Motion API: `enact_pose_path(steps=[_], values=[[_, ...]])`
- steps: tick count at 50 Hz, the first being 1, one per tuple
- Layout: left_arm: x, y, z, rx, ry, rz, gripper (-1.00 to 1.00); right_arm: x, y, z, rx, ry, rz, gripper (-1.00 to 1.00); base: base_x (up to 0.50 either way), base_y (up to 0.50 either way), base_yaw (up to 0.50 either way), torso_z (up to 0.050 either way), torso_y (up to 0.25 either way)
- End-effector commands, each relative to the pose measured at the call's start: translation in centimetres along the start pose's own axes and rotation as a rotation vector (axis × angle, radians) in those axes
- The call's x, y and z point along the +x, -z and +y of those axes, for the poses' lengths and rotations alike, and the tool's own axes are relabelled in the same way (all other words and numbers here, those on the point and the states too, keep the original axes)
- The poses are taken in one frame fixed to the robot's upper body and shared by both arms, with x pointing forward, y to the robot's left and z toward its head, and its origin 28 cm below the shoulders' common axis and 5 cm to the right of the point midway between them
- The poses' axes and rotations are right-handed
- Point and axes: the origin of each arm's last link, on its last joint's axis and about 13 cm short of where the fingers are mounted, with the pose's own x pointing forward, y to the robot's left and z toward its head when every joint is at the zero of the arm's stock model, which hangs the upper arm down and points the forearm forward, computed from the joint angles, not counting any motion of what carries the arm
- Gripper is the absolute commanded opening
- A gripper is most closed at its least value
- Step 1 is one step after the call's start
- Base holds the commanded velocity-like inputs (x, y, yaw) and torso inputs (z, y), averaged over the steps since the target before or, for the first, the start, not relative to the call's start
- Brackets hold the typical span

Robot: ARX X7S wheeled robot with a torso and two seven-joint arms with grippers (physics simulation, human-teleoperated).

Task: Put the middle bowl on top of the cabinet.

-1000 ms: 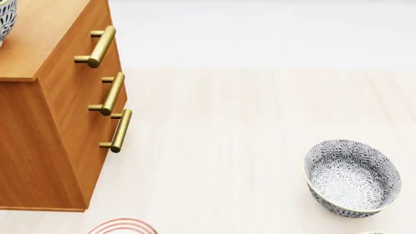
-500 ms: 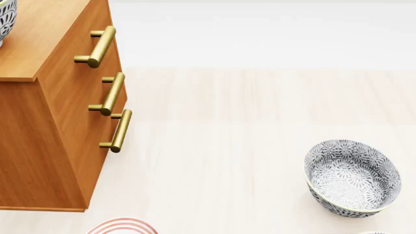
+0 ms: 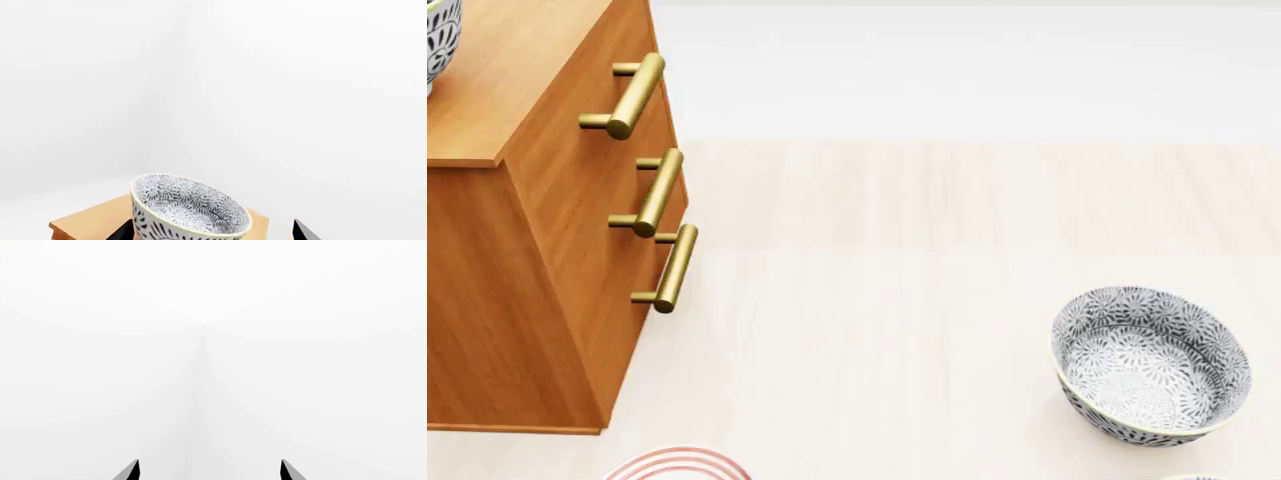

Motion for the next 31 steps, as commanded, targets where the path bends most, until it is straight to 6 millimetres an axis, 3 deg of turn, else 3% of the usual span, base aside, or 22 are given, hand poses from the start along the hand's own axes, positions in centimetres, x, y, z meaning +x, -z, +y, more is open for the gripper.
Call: enact_pose_path(steps=[1, 10, 19, 31], values=[[-2.8, 2.1, 1.3, 0.05, 0.071, -0.154, 1.0, 0.1, 0.0, 0.4, 0.001, -0.011, -0.001, 1.0, 0.0, 0.0, 0.0, 0.0, 0.0], [-6.2, 2.4, 1.8, 0.092, 0.156, -0.273, 1.0, -0.1, -0.1, 0.1, 0.001, -0.011, -0.003, 1.0, 0.0, 0.0, 0.0, 0.0, 0.0], [-7.5, 3.9, 2.2, 0.127, 0.206, -0.324, 1.0, -0.1, -0.2, 0.3, -0.007, -0.017, -0.008, 1.0, 0.0, 0.0, 0.0, 0.0, 0.0], [-10.4, 5.5, 4.5, 0.156, 0.271, -0.45, 1.0, 0.0, -0.2, 0.8, -0.014, -0.032, -0.013, 1.0, 0.0, 0.0, 0.0, 0.0, 0.0]])
